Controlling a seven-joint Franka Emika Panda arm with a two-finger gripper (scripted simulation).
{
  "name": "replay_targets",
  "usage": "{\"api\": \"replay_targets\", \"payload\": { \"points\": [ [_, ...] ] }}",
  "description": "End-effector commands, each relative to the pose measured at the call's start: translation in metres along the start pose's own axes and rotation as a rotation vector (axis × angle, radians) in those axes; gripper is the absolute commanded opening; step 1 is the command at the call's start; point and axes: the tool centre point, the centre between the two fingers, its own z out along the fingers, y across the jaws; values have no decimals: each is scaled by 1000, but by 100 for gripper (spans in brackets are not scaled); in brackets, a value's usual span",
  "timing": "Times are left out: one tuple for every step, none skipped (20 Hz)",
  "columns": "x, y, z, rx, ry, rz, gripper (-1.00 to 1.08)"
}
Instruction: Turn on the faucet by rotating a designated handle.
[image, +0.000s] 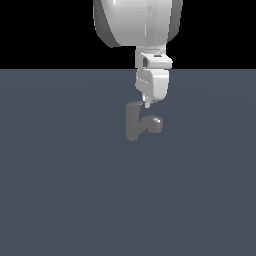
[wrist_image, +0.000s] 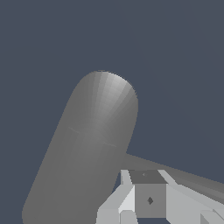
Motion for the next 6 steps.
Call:
{"api": "replay_targets", "payload": {
  "points": [
    [32, 1, 2, 1, 10, 38, -100],
    [35, 0, 2, 1, 10, 40, -100],
    [39, -1, 2, 1, 11, 42, -100],
    [43, -2, 2, 1, 11, 43, -100],
    [47, -4, 2, 0, 12, 45, -100],
    [47, -4, 2, 0, 12, 45, -100]
  ]
}}
